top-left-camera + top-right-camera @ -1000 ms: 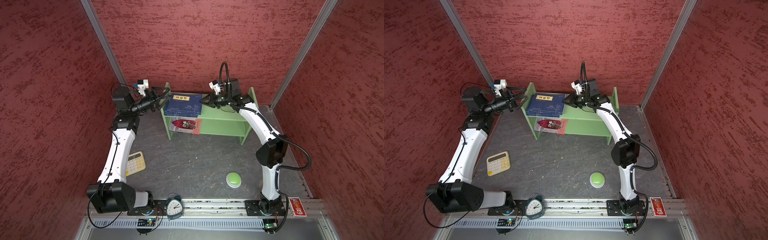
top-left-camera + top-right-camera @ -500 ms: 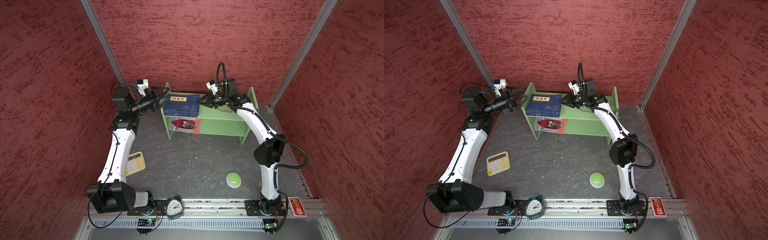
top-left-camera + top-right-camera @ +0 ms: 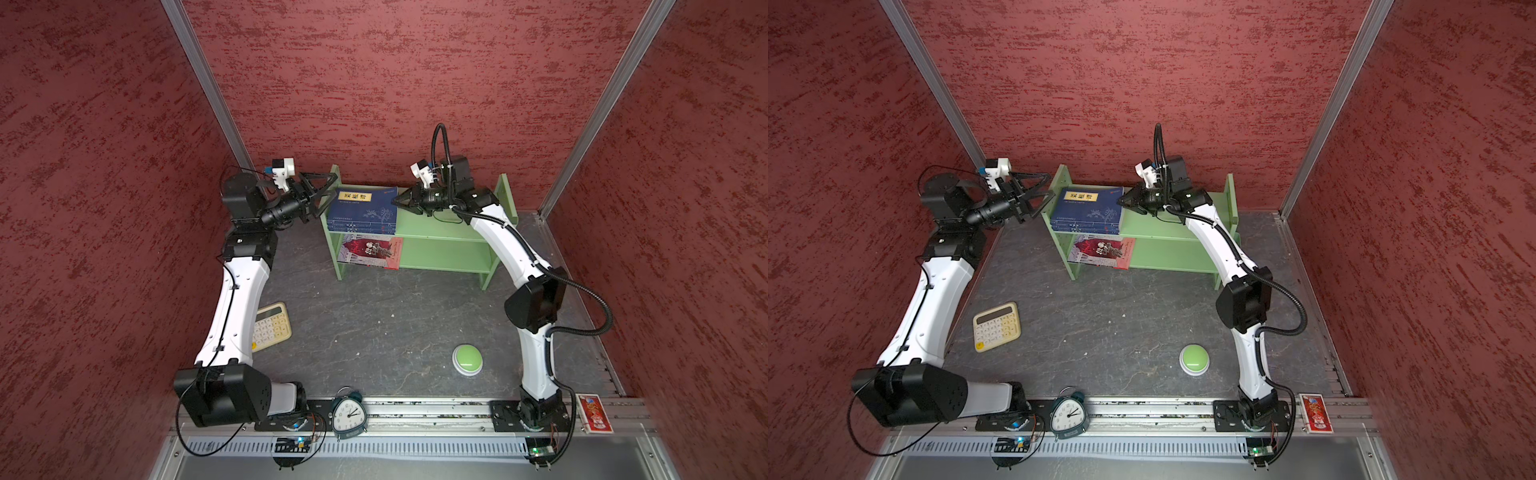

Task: Stacking books/files
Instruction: Move the book to the bookshelf.

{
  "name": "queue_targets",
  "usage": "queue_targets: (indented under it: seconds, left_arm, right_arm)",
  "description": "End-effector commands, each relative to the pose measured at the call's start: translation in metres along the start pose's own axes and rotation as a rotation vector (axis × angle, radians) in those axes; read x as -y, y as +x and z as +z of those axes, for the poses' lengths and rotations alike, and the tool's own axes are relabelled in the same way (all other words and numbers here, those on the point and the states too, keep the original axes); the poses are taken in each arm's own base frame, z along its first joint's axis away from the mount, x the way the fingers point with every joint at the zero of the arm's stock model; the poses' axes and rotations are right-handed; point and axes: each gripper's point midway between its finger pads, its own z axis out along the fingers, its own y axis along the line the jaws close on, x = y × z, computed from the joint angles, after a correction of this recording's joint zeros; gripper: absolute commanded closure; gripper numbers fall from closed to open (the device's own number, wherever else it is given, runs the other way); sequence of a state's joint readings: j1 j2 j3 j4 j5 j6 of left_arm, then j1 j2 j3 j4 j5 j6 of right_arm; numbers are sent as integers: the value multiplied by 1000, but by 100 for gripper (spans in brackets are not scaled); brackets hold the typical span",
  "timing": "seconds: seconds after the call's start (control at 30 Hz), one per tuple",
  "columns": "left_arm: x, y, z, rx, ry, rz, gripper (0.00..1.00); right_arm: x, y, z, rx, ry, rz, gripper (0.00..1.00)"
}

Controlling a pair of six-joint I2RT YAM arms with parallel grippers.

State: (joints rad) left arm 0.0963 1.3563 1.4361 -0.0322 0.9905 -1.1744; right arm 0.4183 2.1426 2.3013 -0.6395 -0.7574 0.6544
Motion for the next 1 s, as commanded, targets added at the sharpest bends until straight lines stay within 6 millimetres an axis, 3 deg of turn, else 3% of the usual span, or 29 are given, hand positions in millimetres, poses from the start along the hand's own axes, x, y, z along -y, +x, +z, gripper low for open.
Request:
queue_targets:
  seconds: [0.0,0.67,0.87,0.97]
  left_arm:
    - [0,-1,-2,0,12,12,32]
    - [-1,-2,-4,2,13,5,32]
    - [0,-2,-4,3,15,6,32]
    - [1,-2,-5,3,17,6,32]
  right_arm:
    - [-2,-9,-1,40,29,-23,90]
    - [1,-10,2,30,32,-17,88]
    - [6,-13,-3,51,84,-27,61]
    - [4,-15,-6,66,94,-36,56]
